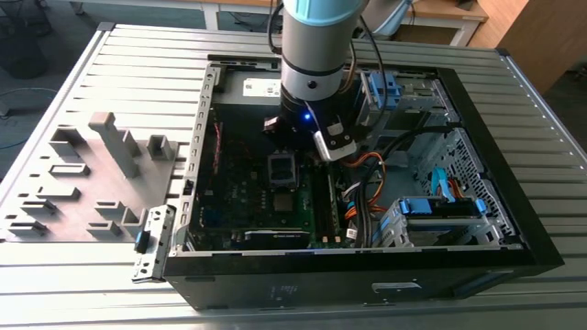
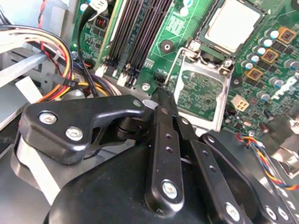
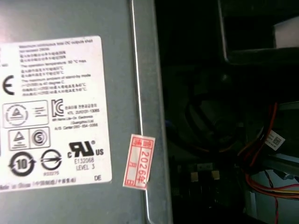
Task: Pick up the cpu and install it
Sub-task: 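Close the cpu cover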
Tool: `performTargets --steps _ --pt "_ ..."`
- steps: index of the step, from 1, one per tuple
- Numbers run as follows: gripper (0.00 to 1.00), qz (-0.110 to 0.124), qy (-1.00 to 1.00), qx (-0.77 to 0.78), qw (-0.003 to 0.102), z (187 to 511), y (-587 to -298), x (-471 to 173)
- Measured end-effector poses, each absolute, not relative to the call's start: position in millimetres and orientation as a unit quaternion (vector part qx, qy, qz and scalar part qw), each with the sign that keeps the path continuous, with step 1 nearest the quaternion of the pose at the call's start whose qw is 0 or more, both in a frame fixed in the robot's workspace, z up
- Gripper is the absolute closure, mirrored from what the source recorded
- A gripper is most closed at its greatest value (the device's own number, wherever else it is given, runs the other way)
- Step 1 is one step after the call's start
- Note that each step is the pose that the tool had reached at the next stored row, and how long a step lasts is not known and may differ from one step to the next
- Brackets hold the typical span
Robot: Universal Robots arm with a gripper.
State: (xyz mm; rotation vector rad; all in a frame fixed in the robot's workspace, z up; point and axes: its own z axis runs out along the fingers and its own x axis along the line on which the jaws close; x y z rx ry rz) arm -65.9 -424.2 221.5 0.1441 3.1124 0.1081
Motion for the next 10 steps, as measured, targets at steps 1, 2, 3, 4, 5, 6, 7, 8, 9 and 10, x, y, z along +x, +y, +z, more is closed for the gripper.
performTargets --steps 1,2,3,4,5,6,7,8,9,10 --pt "0.89 0.035 0.998 0.046 0.012 223.4 -424.6 -65.9" --pt "0.89 0.036 0.998 0.046 0.012 225.3 -424.9 -66.0" --pt "0.89 0.036 0.998 0.046 0.012 227.1 -425.3 -65.9" --pt "0.89 0.037 0.998 0.046 0.012 229.0 -425.7 -65.9" --pt "0.89 0.037 0.998 0.046 0.012 230.6 -426.1 -65.9" --pt "0.89 0.037 0.998 0.046 0.012 232.0 -426.7 -65.9" --pt "0.89 0.038 0.998 0.046 0.012 233.1 -427.4 -65.9" --pt "0.89 0.038 0.998 0.046 0.012 233.8 -428.4 -66.0" --pt "0.89 0.038 0.998 0.046 0.012 234.2 -429.2 -66.0" --pt "0.89 0.038 0.998 0.046 0.012 234.3 -430.2 -65.9"
